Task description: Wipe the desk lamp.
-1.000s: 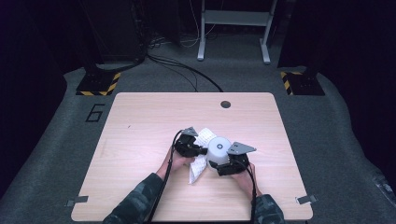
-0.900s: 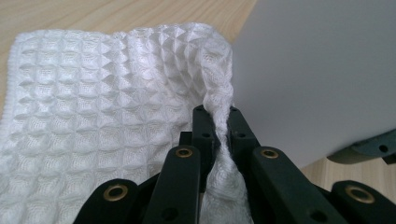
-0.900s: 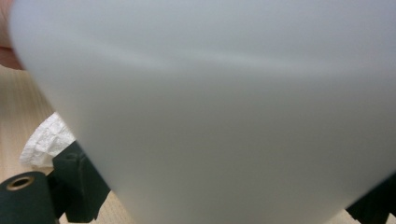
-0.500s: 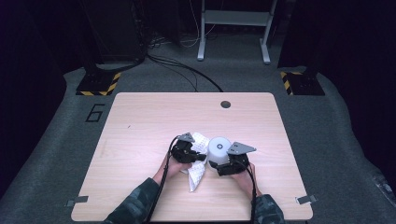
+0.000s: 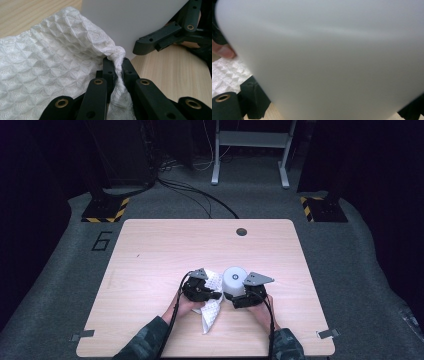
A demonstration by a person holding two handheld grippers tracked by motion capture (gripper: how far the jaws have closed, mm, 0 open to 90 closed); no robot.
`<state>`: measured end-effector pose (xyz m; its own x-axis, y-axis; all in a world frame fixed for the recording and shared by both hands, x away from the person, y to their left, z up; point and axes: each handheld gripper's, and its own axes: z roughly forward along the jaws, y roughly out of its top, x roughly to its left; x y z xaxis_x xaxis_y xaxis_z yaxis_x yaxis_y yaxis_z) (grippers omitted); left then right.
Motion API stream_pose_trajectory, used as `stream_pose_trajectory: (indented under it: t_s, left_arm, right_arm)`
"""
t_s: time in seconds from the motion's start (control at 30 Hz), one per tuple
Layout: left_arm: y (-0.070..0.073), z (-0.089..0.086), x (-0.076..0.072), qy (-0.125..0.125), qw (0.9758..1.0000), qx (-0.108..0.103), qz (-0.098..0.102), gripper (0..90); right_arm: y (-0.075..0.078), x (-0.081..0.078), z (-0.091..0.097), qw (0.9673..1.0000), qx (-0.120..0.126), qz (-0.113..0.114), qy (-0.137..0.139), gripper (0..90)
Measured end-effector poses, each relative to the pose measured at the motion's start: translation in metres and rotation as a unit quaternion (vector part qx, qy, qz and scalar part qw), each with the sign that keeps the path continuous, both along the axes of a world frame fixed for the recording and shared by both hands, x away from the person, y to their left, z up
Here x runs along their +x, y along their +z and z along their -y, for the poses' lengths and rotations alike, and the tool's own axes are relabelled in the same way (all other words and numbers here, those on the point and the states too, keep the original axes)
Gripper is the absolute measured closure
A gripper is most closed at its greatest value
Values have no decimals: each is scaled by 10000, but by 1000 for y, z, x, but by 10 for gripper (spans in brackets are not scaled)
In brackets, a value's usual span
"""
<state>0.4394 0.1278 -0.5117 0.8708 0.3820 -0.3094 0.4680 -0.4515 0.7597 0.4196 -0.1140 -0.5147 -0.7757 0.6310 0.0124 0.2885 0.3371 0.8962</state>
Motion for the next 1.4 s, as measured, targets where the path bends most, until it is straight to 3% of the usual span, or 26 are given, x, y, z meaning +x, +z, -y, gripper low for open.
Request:
stream_pose_trajectory:
  t_s: [0.83,1.03,1.4]
  left_arm:
    - [5,-7,-1,127,9999,23,40,846]
    - [9,-10,-1,159,9998,76,19,844]
    - [25,-23,1,296,9994,151,80,843]
  right_arm:
    - [2,-1,-2,10000,-43,-17,-30,67]
    - [5,-1,-2,9998,-2,-192,8,1]
    - [19,-6,5,9993,-37,-365,61,0]
